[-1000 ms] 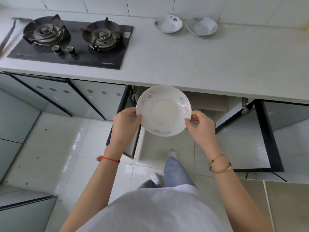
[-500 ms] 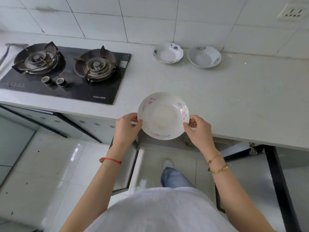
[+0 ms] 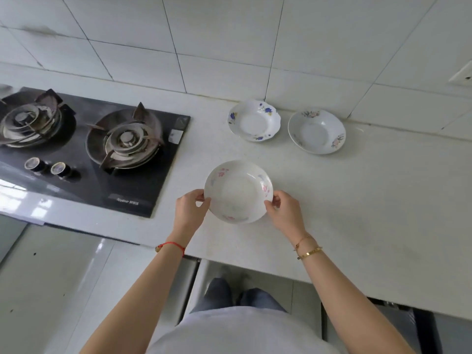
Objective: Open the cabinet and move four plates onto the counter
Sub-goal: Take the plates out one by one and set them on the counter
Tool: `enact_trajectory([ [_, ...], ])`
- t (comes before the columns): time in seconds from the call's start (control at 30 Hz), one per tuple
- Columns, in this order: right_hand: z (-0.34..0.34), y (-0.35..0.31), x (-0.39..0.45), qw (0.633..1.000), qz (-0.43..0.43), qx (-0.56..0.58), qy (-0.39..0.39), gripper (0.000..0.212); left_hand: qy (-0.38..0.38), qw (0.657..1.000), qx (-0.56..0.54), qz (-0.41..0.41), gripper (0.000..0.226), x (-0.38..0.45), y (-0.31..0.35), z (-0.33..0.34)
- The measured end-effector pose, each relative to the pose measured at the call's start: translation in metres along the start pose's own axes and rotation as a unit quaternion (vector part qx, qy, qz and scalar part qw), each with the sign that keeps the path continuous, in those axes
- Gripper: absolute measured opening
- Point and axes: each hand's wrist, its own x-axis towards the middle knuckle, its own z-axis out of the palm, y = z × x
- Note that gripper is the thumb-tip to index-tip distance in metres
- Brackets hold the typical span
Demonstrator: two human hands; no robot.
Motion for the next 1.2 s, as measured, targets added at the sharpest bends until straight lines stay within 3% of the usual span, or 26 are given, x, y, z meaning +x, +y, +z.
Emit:
enact_trajectory([
  [0.3, 0.032, -0.007, 0.054, 0.998, 0.063, 0.003, 0.01, 0.01, -0.037, 0.999, 0.003, -0.023, 0.015, 0.068, -0.016, 0.013],
  [0.8, 0.052, -0.001, 0.055, 0.997, 0.076, 0.008, -0.001, 0.013, -0.082, 0.996, 0.014, -0.036, 0.022, 0.082, -0.034, 0.014],
  [1.03, 0.047, 0.002, 0.05, 0.997, 0.076, 0.005, -0.019, 0.022, -0.09, 0.994, 0.053, -0.019, 0.026, 0.078, -0.031, 0.008],
  [1.2, 0.022, 0.008, 0.033, 0.996, 0.058, -0.072, -0.004, 0.035, -0.06, 0.987, 0.138, 0.053, 0.035, 0.066, -0.024, -0.015],
])
